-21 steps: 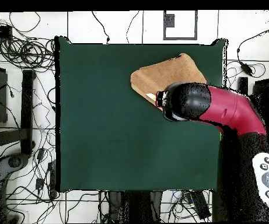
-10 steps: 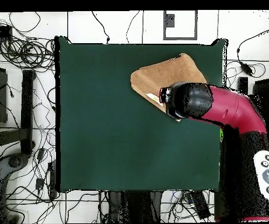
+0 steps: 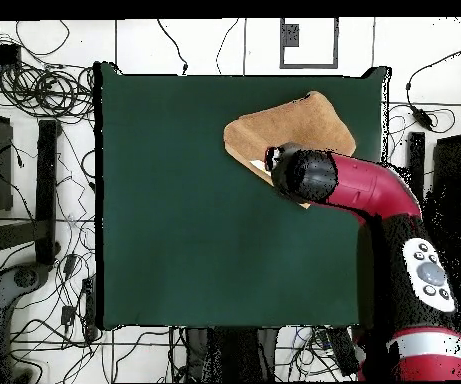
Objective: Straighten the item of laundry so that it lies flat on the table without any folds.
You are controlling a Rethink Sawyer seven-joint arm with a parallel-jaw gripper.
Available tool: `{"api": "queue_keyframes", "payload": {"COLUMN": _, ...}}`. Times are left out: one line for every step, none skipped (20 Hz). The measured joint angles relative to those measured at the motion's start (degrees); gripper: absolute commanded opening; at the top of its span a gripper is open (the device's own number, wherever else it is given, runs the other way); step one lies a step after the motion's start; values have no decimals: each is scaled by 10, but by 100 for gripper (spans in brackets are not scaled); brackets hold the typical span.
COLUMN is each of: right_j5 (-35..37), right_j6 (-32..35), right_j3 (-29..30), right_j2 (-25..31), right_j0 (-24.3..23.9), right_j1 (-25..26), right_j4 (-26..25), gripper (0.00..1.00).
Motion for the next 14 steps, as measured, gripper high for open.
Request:
{"api": "queue_keyframes", "payload": {"right_j5": -1, "right_j6": 0, "right_j3": 0, "right_j2": 0, "right_j0": 2, "right_j1": 5, "right_j4": 0, "gripper": 100}}
{"api": "queue_keyframes", "payload": {"right_j5": -3, "right_j6": 0, "right_j3": 0, "right_j2": -1, "right_j0": 4, "right_j1": 9, "right_j4": 0, "gripper": 100}}
{"api": "queue_keyframes", "payload": {"right_j5": -3, "right_j6": 0, "right_j3": 0, "right_j2": -1, "right_j0": 6, "right_j1": 14, "right_j4": 0, "gripper": 100}}
{"api": "queue_keyframes", "payload": {"right_j5": -3, "right_j6": 0, "right_j3": 0, "right_j2": -1, "right_j0": 10, "right_j1": 22, "right_j4": 0, "gripper": 100}}
{"api": "queue_keyframes", "payload": {"right_j5": -3, "right_j6": 0, "right_j3": 0, "right_j2": -1, "right_j0": 15, "right_j1": 30, "right_j4": 0, "gripper": 100}}
{"api": "queue_keyframes", "payload": {"right_j5": -3, "right_j6": 0, "right_j3": 0, "right_j2": -1, "right_j0": 16, "right_j1": 34, "right_j4": 0, "gripper": 100}}
{"api": "queue_keyframes", "payload": {"right_j5": -3, "right_j6": 0, "right_j3": 0, "right_j2": -1, "right_j0": 17, "right_j1": 37, "right_j4": 0, "gripper": 100}}
{"api": "queue_keyframes", "payload": {"right_j5": -3, "right_j6": 0, "right_j3": 0, "right_j2": -1, "right_j0": 17, "right_j1": 39, "right_j4": 0, "gripper": 100}}
{"api": "queue_keyframes", "payload": {"right_j5": -3, "right_j6": 0, "right_j3": 0, "right_j2": -1, "right_j0": 18, "right_j1": 48, "right_j4": 0, "gripper": 100}}
{"api": "queue_keyframes", "payload": {"right_j5": -3, "right_j6": 0, "right_j3": 0, "right_j2": -1, "right_j0": 18, "right_j1": 52, "right_j4": 0, "gripper": 100}}
{"api": "queue_keyframes", "payload": {"right_j5": -3, "right_j6": 0, "right_j3": 0, "right_j2": -1, "right_j0": 18, "right_j1": 55, "right_j4": 0, "gripper": 100}}
{"api": "queue_keyframes", "payload": {"right_j5": -3, "right_j6": 0, "right_j3": 0, "right_j2": -1, "right_j0": 17, "right_j1": 60, "right_j4": 0, "gripper": 100}}
{"api": "queue_keyframes", "payload": {"right_j5": -4, "right_j6": 0, "right_j3": 0, "right_j2": -1, "right_j0": 18, "right_j1": 63, "right_j4": -1, "gripper": 100}}
{"api": "queue_keyframes", "payload": {"right_j5": -4, "right_j6": 0, "right_j3": 0, "right_j2": -1, "right_j0": 17, "right_j1": 67, "right_j4": -2, "gripper": 100}}
